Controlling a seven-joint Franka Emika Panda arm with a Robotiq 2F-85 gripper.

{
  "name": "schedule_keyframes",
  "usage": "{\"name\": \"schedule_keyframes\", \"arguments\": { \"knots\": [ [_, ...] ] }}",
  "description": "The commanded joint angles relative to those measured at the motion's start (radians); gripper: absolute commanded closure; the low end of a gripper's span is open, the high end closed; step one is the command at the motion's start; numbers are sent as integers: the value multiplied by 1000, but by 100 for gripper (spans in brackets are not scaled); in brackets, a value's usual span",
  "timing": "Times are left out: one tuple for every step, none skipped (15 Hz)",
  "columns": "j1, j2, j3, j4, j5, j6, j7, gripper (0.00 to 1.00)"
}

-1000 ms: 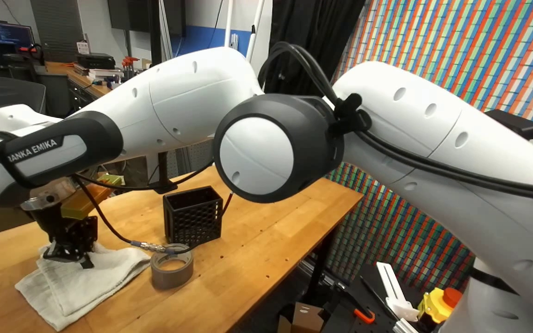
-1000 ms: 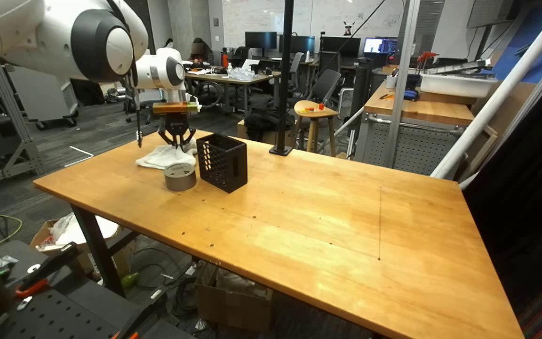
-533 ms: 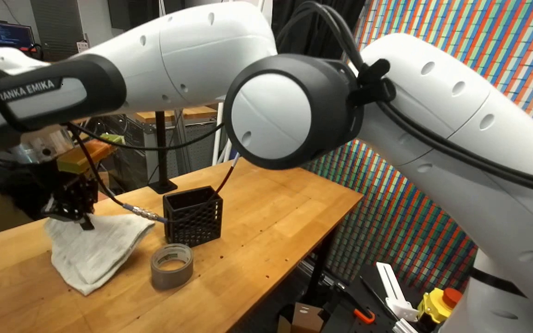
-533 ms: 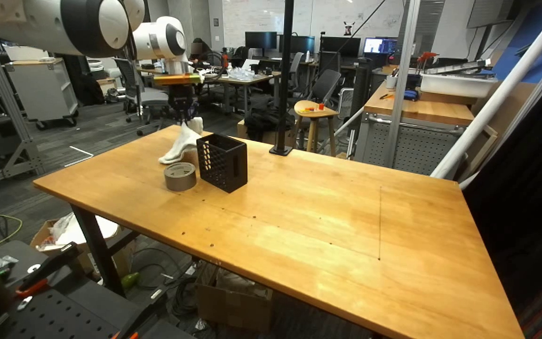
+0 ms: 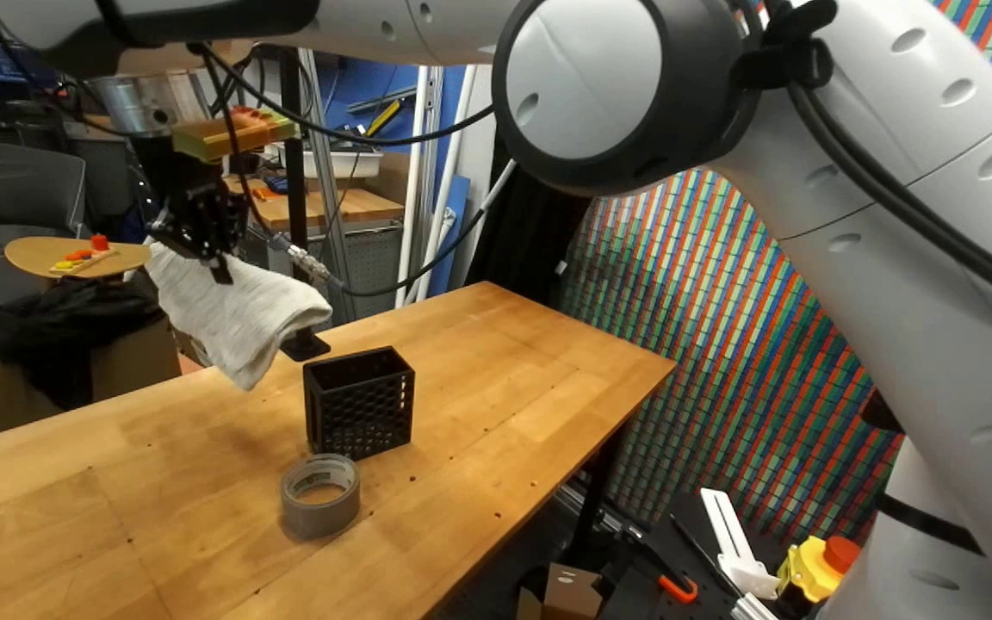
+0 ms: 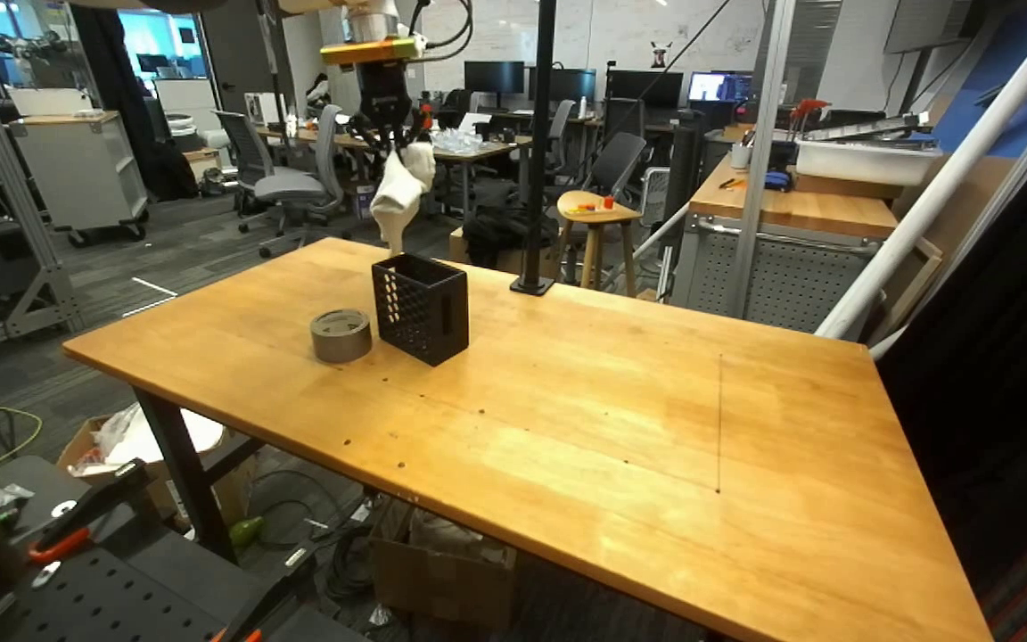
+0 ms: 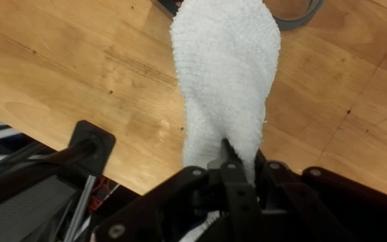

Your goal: Put the towel in the box

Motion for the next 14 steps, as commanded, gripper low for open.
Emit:
{"name": "schedule_keyframes", "arguments": {
  "knots": [
    [-51,-97,-26,-52,0,-40,35,97],
    [-67,-112,-32,-54,-3,-51,34,97],
    [-78,-127,-37,-55,-2,-70,34,97],
    [-89,-140,-38,-60,4,-84,37,97],
    [-97,-151,-38,-63,8,-106,44,97],
    [-105,-160,-36,-68,13,-123,57,97],
    [-112,-171,-32,-75,23,-141,76,97],
    [-117,-183,-28,-85,36,-154,101,97],
    [-118,-191,-25,-93,48,-165,126,97],
    [-118,-199,-24,-103,59,-171,149,97],
    [-119,-206,-22,-116,68,-161,175,97],
    [-119,-216,-20,-132,78,-152,199,97],
    [-121,-226,-20,-158,86,-129,224,97],
    [-123,-235,-19,-183,94,-110,245,97]
  ]
}}
